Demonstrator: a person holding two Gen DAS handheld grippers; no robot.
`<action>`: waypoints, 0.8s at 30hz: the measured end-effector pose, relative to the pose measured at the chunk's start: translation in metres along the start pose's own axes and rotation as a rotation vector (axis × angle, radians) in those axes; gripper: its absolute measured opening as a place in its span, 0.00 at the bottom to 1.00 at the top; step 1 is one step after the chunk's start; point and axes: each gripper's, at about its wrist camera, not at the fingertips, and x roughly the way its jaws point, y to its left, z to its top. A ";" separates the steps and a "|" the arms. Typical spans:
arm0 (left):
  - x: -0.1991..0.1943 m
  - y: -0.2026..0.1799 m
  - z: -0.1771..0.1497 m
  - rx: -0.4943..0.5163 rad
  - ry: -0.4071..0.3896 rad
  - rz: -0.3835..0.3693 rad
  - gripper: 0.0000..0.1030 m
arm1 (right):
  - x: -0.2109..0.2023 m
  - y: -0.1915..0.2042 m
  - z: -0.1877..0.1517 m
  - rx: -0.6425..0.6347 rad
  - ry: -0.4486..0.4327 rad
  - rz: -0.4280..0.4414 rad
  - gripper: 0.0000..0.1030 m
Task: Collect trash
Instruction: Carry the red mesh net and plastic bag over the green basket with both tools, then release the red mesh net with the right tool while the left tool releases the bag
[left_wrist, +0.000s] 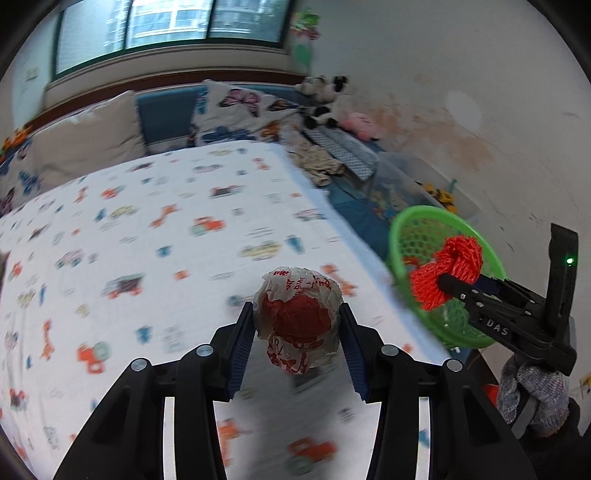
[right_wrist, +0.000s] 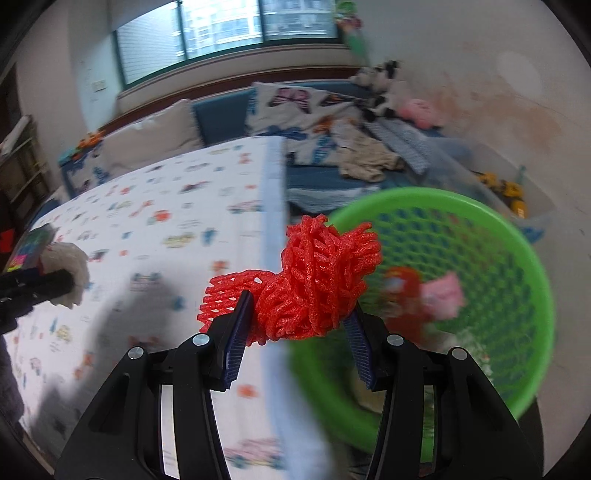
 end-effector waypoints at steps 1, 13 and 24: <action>0.003 -0.010 0.003 0.014 0.000 -0.011 0.43 | -0.001 -0.007 -0.001 0.007 0.002 -0.011 0.49; 0.043 -0.100 0.029 0.149 0.038 -0.113 0.43 | -0.008 -0.080 -0.019 0.092 0.023 -0.138 0.60; 0.079 -0.146 0.045 0.217 0.075 -0.139 0.43 | -0.019 -0.101 -0.027 0.115 0.008 -0.159 0.68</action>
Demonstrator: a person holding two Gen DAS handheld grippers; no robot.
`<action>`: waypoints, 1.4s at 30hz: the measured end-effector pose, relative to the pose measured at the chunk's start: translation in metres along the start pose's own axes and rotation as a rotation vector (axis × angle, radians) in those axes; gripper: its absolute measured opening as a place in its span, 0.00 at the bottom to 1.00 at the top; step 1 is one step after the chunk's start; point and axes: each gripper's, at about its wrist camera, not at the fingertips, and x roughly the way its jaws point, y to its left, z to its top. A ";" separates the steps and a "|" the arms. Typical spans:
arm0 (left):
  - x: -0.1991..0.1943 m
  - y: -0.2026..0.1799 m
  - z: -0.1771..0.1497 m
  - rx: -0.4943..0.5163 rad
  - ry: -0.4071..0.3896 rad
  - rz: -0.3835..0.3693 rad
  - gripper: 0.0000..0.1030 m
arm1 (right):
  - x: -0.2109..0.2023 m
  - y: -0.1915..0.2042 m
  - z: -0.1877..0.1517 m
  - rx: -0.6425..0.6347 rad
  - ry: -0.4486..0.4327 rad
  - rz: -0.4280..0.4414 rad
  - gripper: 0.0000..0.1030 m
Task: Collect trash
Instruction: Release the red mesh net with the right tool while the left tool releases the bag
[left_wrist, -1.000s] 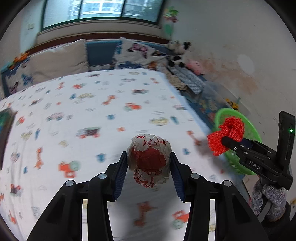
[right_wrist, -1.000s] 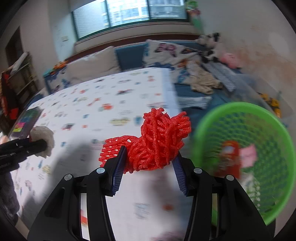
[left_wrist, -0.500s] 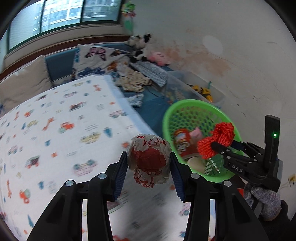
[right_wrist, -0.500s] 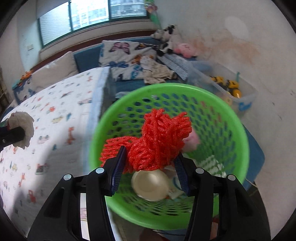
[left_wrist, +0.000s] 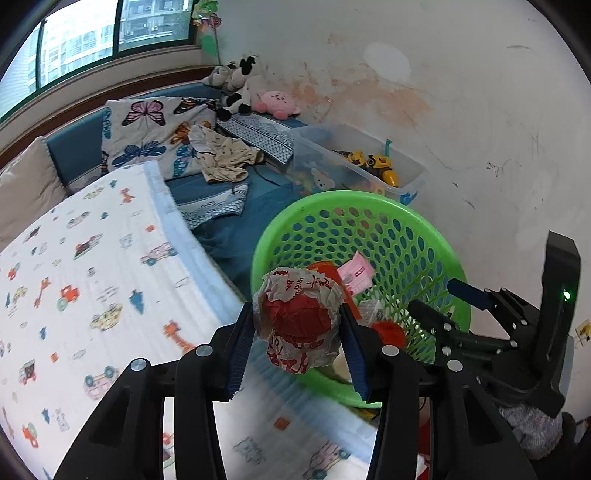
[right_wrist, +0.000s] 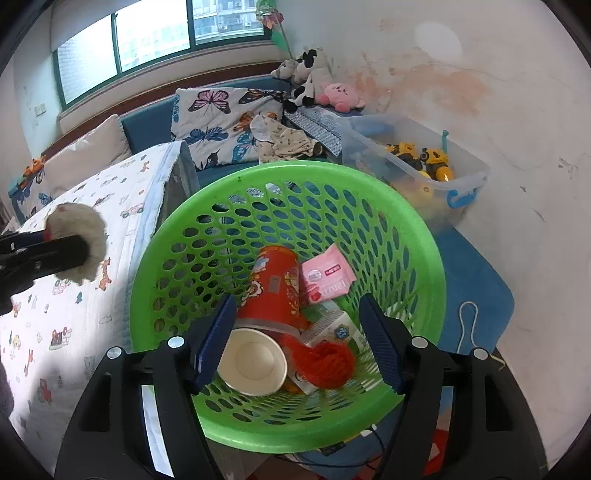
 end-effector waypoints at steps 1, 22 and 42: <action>0.003 -0.002 0.001 0.006 0.005 0.001 0.43 | -0.001 -0.001 0.000 0.000 -0.002 -0.001 0.68; 0.041 -0.019 0.002 0.030 0.065 -0.008 0.54 | -0.016 -0.008 -0.004 0.021 -0.026 0.012 0.75; -0.001 0.002 -0.018 0.019 0.002 0.043 0.75 | -0.035 0.014 -0.015 0.018 -0.042 0.063 0.80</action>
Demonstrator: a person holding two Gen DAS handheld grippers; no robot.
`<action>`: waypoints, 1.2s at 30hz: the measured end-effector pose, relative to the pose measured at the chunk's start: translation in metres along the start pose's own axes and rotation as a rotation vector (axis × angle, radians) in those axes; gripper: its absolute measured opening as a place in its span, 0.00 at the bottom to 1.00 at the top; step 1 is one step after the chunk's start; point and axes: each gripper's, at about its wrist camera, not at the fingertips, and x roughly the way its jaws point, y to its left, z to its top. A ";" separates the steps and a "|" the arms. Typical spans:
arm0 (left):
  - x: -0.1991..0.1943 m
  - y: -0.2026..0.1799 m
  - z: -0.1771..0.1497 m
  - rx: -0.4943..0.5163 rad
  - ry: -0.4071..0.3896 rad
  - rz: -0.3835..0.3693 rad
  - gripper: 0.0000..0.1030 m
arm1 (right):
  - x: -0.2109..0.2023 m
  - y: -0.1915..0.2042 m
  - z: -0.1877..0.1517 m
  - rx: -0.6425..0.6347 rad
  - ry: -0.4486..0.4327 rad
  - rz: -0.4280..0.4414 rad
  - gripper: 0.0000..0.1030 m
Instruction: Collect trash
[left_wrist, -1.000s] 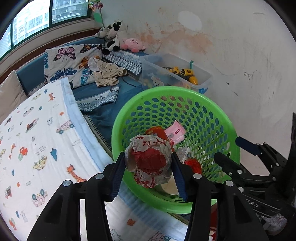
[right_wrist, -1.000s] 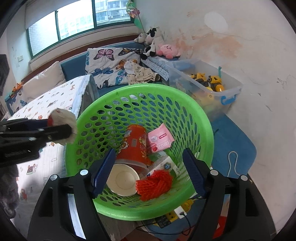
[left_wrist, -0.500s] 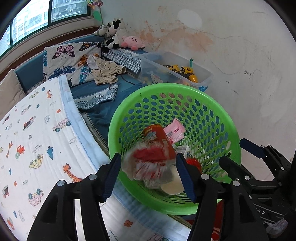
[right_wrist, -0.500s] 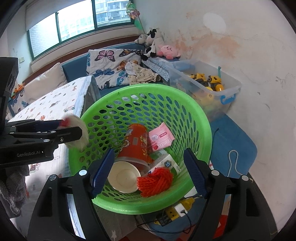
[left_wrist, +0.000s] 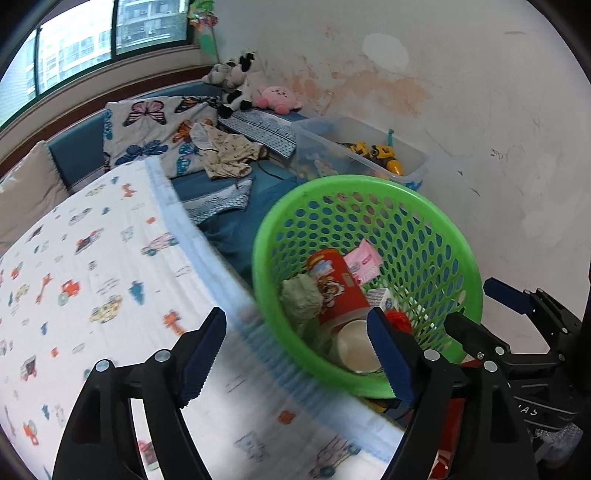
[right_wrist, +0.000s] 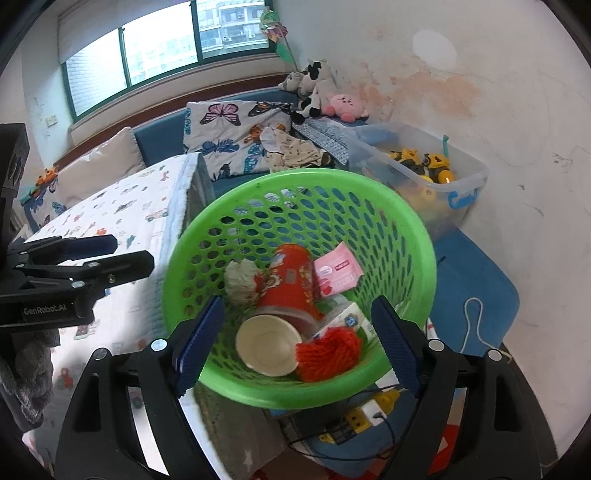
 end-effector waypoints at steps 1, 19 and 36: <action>-0.004 0.003 -0.001 -0.003 -0.005 0.003 0.77 | -0.001 0.002 -0.001 -0.001 0.000 0.005 0.80; -0.101 0.081 -0.056 -0.126 -0.152 0.161 0.92 | -0.031 0.081 -0.017 -0.085 -0.031 0.104 0.94; -0.174 0.135 -0.130 -0.273 -0.214 0.295 0.93 | -0.046 0.140 -0.042 -0.123 -0.040 0.184 0.96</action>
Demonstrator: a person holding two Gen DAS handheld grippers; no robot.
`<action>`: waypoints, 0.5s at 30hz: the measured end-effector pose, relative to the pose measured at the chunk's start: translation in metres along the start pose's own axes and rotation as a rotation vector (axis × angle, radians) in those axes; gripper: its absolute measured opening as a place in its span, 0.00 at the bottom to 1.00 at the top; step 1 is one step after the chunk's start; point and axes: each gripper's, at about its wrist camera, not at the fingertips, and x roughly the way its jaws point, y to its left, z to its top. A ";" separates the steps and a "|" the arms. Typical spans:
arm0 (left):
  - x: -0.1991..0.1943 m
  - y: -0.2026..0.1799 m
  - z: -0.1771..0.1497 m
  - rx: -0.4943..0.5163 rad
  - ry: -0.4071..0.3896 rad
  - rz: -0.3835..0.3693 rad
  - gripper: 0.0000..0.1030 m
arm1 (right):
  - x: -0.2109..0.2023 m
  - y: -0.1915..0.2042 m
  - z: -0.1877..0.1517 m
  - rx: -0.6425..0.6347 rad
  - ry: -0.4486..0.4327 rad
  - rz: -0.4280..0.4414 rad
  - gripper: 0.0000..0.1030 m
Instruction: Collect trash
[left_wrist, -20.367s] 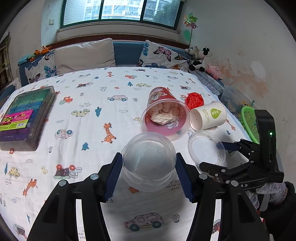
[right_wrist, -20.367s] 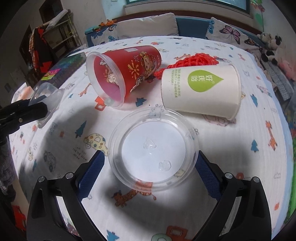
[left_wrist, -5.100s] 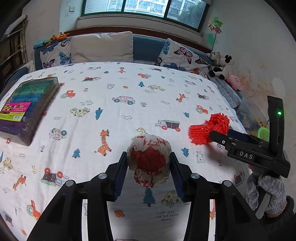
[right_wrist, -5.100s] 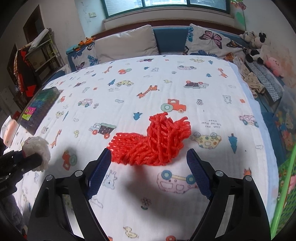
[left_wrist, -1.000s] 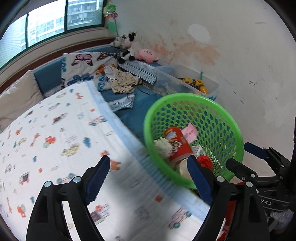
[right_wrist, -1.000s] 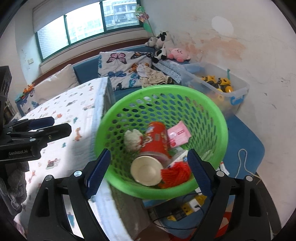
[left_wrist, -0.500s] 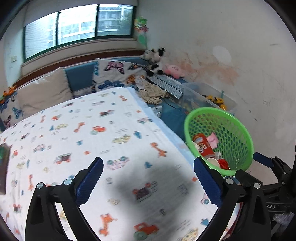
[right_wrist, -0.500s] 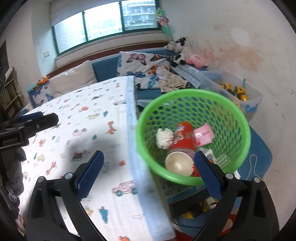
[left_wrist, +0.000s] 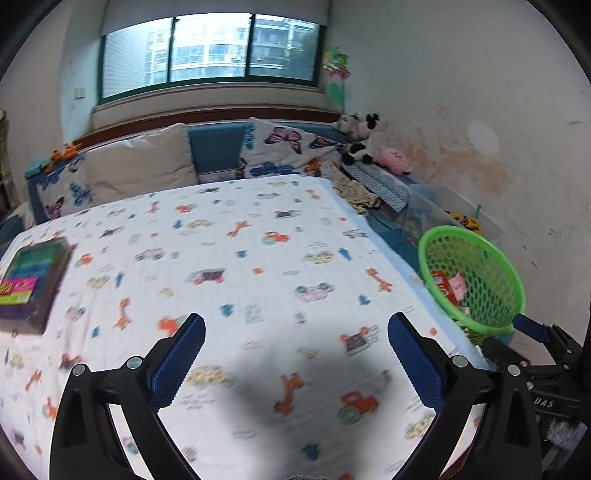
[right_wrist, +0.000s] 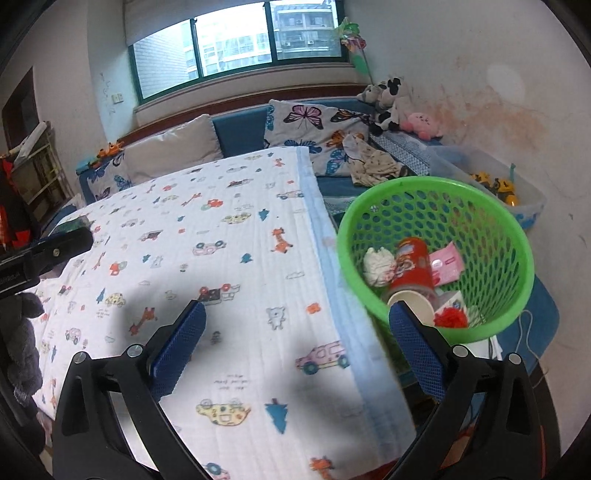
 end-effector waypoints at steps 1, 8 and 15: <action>-0.004 0.004 -0.004 -0.007 -0.003 0.010 0.93 | -0.001 0.002 -0.001 0.001 -0.001 0.002 0.96; -0.029 0.032 -0.024 -0.042 -0.032 0.089 0.93 | -0.007 0.023 -0.009 -0.036 -0.008 0.013 0.96; -0.042 0.044 -0.042 -0.051 -0.023 0.128 0.93 | -0.009 0.040 -0.014 -0.066 -0.018 0.033 0.96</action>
